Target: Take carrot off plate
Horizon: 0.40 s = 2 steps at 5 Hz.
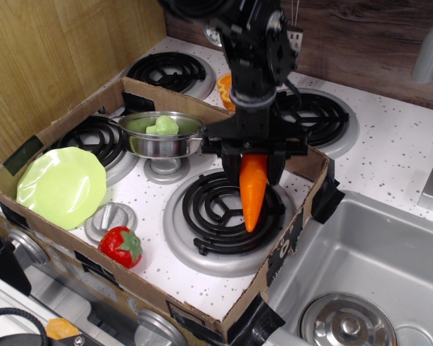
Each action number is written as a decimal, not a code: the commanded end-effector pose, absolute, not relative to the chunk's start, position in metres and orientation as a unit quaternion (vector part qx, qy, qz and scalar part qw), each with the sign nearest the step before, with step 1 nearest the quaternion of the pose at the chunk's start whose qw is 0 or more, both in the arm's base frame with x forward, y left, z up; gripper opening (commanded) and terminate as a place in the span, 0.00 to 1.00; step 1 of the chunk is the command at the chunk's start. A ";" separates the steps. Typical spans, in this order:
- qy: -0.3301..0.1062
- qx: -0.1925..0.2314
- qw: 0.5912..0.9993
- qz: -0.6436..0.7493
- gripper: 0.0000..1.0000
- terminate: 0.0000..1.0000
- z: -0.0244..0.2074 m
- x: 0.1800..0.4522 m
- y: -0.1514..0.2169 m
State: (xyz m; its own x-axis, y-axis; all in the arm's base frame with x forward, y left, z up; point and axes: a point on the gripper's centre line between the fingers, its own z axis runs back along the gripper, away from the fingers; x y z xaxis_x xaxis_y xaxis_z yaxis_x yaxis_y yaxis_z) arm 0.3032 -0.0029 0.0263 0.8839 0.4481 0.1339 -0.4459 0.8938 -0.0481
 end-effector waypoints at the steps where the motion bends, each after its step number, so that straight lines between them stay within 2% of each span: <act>1: -0.095 -0.032 0.970 0.220 0.00 0.00 0.032 0.324 -0.007; 2: -0.114 -0.030 0.969 0.218 1.00 0.00 0.034 0.327 -0.015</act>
